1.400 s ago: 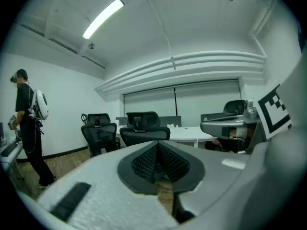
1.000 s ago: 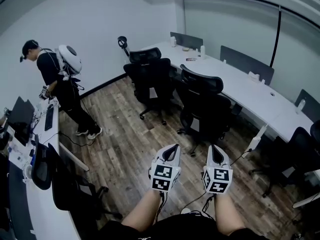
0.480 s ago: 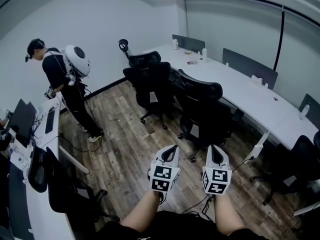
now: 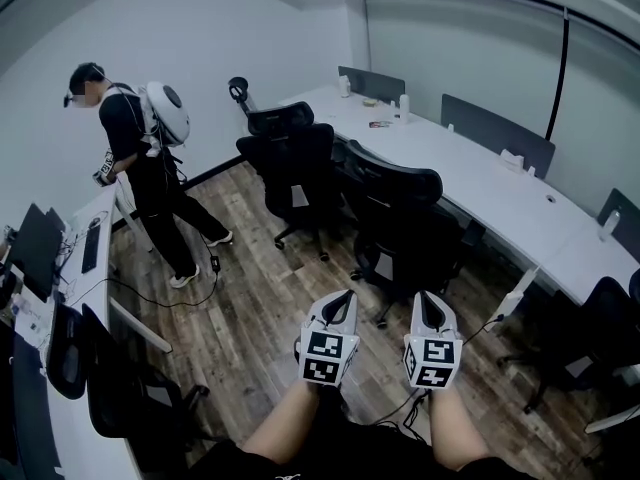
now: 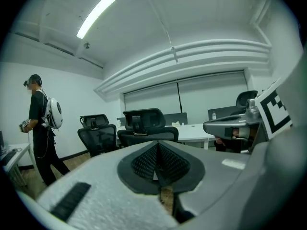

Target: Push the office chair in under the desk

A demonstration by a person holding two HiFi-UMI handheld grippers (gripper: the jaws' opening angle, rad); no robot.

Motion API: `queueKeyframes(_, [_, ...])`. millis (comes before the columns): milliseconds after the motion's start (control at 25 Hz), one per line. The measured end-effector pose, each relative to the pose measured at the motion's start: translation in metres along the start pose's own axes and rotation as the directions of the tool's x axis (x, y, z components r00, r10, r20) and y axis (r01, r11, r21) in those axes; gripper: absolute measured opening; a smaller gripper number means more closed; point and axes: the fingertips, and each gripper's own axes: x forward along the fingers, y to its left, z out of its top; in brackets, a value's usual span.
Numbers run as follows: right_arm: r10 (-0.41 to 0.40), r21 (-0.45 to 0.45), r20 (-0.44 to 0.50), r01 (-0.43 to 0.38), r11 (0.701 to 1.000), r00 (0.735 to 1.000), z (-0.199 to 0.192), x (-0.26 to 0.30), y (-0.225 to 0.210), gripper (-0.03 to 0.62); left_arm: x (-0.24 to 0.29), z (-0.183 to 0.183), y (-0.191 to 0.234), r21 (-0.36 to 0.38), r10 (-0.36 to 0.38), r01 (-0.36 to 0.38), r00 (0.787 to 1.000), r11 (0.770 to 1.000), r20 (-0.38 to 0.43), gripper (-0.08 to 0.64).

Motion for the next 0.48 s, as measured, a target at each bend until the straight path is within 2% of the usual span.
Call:
queueKeyframes(200, [-0.021, -0.019, -0.001, 0.021, 1.0, 1.0, -0.001, 0.033, -0.004, 0.009, 0.03, -0.001, 0.023, -0.012, -0.017, 0.017, 1.0, 1.0, 0.012, 0.006])
queueKeyframes(480, [-0.055, -0.046, -0.022, 0.054, 0.997, 0.998, -0.001, 0.106, -0.016, 0.009, 0.095, 0.006, 0.07, -0.026, -0.052, 0.053, 0.998, 0.998, 0.033, 0.006])
